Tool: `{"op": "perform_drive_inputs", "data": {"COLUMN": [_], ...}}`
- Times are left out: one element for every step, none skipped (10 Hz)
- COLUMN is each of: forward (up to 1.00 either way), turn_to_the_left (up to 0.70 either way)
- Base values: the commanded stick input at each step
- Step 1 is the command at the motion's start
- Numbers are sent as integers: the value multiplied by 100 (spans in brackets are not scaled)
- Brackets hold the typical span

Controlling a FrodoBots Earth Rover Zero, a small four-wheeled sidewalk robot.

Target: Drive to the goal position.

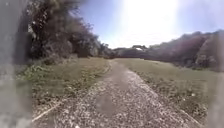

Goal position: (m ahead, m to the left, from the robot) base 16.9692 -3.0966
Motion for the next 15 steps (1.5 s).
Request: {"op": "perform_drive_inputs", "data": {"forward": [100,100,100,100,100,100,100,100,100,100,100,100,100,100,100], "turn_to_the_left": [0,0,0,0,3,0,0,0,0,0,0,0,2,0,-17]}}
